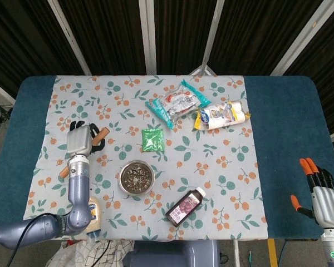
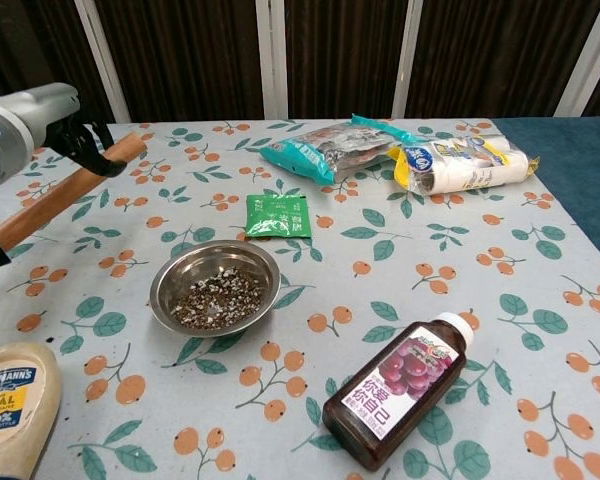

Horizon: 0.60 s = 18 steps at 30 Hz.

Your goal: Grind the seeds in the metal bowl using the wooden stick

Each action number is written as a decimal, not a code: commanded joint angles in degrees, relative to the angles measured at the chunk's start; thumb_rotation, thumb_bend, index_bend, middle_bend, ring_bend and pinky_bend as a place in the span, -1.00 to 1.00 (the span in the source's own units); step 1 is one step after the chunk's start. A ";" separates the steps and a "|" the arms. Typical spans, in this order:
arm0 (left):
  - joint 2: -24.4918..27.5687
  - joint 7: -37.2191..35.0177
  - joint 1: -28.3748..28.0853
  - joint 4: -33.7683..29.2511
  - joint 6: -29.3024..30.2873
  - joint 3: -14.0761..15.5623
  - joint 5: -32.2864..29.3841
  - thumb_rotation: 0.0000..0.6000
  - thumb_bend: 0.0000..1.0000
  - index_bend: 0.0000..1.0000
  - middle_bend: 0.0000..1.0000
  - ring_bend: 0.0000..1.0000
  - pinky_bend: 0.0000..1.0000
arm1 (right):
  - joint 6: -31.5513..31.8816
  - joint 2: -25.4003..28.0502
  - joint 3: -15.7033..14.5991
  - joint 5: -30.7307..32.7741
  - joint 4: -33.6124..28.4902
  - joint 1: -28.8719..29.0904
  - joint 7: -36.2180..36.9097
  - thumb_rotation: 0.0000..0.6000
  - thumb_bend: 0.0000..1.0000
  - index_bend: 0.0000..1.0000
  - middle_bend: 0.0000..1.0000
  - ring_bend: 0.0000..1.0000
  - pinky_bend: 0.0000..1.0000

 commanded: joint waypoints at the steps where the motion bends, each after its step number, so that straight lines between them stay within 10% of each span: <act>1: 2.25 -2.75 1.28 -3.04 0.43 -0.45 2.28 1.00 0.55 0.07 0.19 -0.72 -0.87 | 0.04 -0.03 0.00 0.01 0.02 -0.02 -0.05 1.00 -0.26 -1.00 -1.00 -1.00 -1.00; 18: 5.80 -23.48 5.00 -13.32 -0.67 0.55 20.88 1.00 0.55 0.08 0.21 -0.72 -0.87 | 0.35 -0.29 0.13 0.09 0.02 -0.12 -0.37 1.00 -0.26 -1.00 -1.00 -1.00 -1.00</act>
